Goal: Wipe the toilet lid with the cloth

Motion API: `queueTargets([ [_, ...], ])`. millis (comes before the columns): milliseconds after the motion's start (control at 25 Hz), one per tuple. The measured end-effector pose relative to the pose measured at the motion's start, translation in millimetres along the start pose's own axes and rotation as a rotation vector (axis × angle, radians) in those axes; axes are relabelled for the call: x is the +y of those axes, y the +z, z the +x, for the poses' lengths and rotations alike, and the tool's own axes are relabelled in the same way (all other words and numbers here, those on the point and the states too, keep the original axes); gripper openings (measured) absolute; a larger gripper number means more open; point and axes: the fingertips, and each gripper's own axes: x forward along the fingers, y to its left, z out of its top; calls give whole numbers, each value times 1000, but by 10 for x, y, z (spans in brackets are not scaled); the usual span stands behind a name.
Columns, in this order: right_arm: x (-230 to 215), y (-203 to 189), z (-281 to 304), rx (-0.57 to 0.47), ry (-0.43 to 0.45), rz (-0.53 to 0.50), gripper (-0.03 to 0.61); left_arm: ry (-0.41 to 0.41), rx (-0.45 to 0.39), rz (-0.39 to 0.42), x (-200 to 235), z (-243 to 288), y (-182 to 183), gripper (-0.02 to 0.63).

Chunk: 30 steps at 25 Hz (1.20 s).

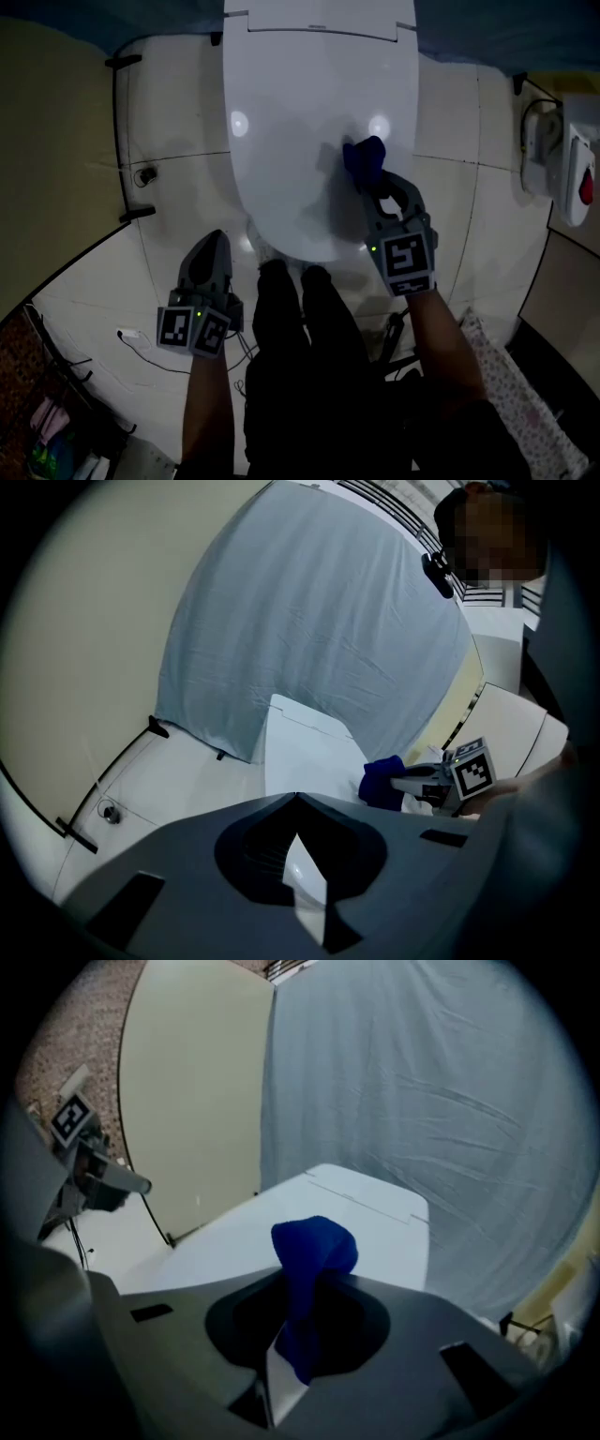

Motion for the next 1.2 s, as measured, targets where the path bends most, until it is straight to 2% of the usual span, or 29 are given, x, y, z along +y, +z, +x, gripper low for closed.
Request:
queueTargets([
  [120, 702, 505, 49, -94, 155, -21, 55, 36, -19, -26, 83, -156, -5, -12],
  [240, 1335, 800, 94, -137, 294, -8, 55, 68, -34, -39, 173, -308, -22, -12],
  [280, 1526, 855, 121, -144, 339, 35, 55, 78, -37, -46, 209, -357, -31, -12],
  [360, 1847, 881, 215, -132, 418, 184, 55, 99, -44, -58, 287, -442, -57, -11],
  [440, 2046, 734, 375, -70, 461, 315, 55, 120, -49, -71, 366, -500, -91, -12],
  [560, 2133, 214, 606, 74, 440, 366, 55, 136, -50, -83, 422, -552, -142, -12],
  [720, 1958, -264, 627, 172, 363, 306, 54, 124, -43, -72, 388, -530, -199, -12],
  [920, 1716, -553, 478, 192, 314, 206, 55, 108, -28, -66, 294, -415, -267, -12],
  [1200, 1299, -901, 199, 201, 255, 143, 55, 29, 12, -23, -112, -148, -303, -11],
])
